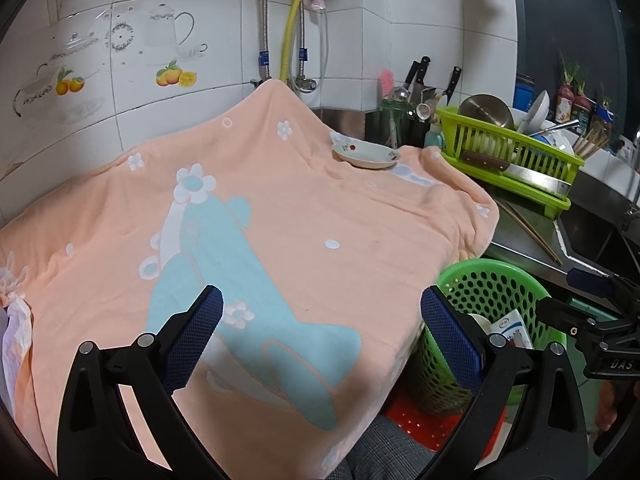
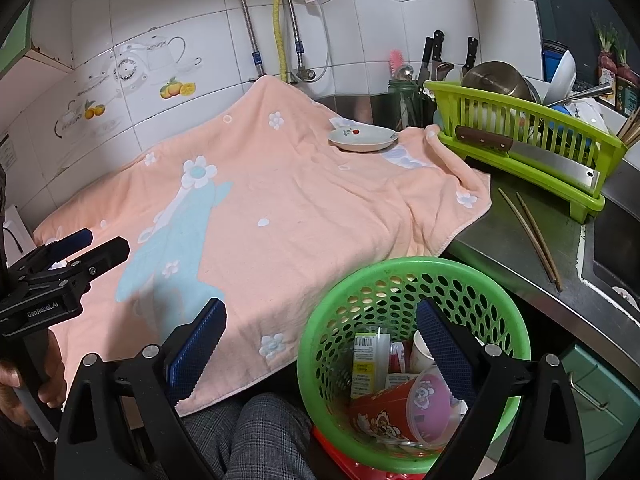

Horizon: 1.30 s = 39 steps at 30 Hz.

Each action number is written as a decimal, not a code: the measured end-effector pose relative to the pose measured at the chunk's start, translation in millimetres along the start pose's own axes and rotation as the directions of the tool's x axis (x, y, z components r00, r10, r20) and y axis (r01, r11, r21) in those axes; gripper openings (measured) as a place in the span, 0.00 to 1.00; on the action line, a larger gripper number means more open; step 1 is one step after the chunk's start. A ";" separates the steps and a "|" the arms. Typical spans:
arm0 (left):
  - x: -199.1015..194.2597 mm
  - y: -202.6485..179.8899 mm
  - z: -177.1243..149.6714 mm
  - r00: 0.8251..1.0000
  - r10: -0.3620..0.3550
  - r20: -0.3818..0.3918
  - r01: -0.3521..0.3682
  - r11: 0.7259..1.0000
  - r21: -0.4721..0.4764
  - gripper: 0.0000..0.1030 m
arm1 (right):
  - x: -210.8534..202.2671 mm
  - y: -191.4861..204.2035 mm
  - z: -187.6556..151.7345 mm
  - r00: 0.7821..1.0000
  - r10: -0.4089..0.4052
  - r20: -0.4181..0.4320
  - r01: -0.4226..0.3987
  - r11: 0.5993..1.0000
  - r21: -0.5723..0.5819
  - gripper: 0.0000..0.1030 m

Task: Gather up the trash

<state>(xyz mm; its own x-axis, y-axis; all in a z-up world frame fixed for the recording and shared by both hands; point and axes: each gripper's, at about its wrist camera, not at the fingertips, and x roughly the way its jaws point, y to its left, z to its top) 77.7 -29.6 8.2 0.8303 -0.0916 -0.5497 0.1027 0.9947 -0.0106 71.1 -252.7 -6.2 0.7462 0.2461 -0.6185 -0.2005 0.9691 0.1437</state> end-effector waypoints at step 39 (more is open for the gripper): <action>-2.6 -1.3 3.2 0.999 0.026 0.024 -0.026 1.000 -0.003 0.95 | 8.7 -0.7 1.6 1.000 0.006 -0.007 -0.007 1.000 -0.005 0.91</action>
<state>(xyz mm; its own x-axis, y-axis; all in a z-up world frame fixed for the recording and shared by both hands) 77.2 -30.8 12.3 0.8455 -0.0669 -0.5298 0.0797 0.9968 0.0014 78.8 -251.3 -10.4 0.7407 0.2522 -0.6227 -0.2084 0.9674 0.1439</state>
